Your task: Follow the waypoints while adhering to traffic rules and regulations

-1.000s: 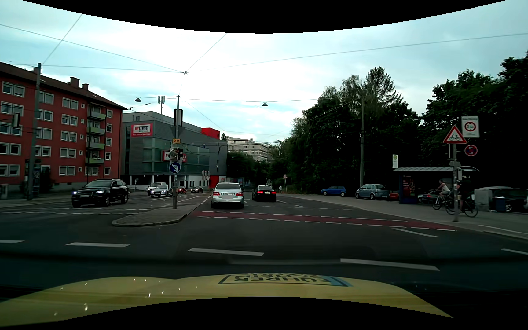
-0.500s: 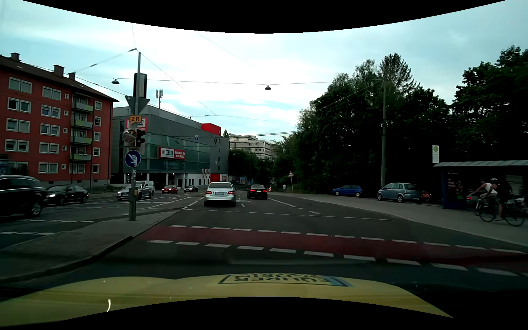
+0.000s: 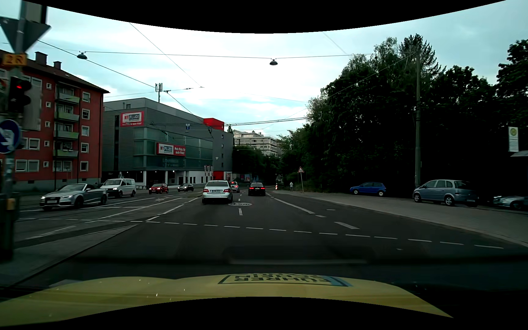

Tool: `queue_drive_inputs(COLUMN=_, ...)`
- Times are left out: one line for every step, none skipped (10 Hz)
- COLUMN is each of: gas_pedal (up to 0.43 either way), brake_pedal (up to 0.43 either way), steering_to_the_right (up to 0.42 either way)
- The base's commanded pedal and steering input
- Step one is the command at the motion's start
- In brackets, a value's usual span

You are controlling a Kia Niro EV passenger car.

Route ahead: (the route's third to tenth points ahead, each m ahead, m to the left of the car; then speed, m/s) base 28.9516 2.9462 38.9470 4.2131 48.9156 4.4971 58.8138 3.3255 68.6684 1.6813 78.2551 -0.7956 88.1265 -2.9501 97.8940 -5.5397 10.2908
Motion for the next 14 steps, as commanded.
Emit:
queue_drive_inputs(gas_pedal=0.067, brake_pedal=0.0, steering_to_the_right=-0.018)
queue_drive_inputs(gas_pedal=0.067, brake_pedal=0.0, steering_to_the_right=-0.018)
queue_drive_inputs(gas_pedal=0.067, brake_pedal=0.0, steering_to_the_right=-0.018)
queue_drive_inputs(gas_pedal=0.067, brake_pedal=0.0, steering_to_the_right=-0.016)
queue_drive_inputs(gas_pedal=0.067, brake_pedal=0.0, steering_to_the_right=-0.016)
queue_drive_inputs(gas_pedal=0.067, brake_pedal=0.0, steering_to_the_right=-0.016)
queue_drive_inputs(gas_pedal=0.067, brake_pedal=0.0, steering_to_the_right=-0.016)
queue_drive_inputs(gas_pedal=0.067, brake_pedal=0.0, steering_to_the_right=-0.016)
queue_drive_inputs(gas_pedal=0.067, brake_pedal=0.0, steering_to_the_right=-0.016)
queue_drive_inputs(gas_pedal=0.067, brake_pedal=0.0, steering_to_the_right=-0.016)
queue_drive_inputs(gas_pedal=0.067, brake_pedal=0.0, steering_to_the_right=-0.015)
queue_drive_inputs(gas_pedal=0.067, brake_pedal=0.0, steering_to_the_right=-0.012)
queue_drive_inputs(gas_pedal=0.067, brake_pedal=0.0, steering_to_the_right=-0.012)
queue_drive_inputs(gas_pedal=0.079, brake_pedal=0.0, steering_to_the_right=-0.013)
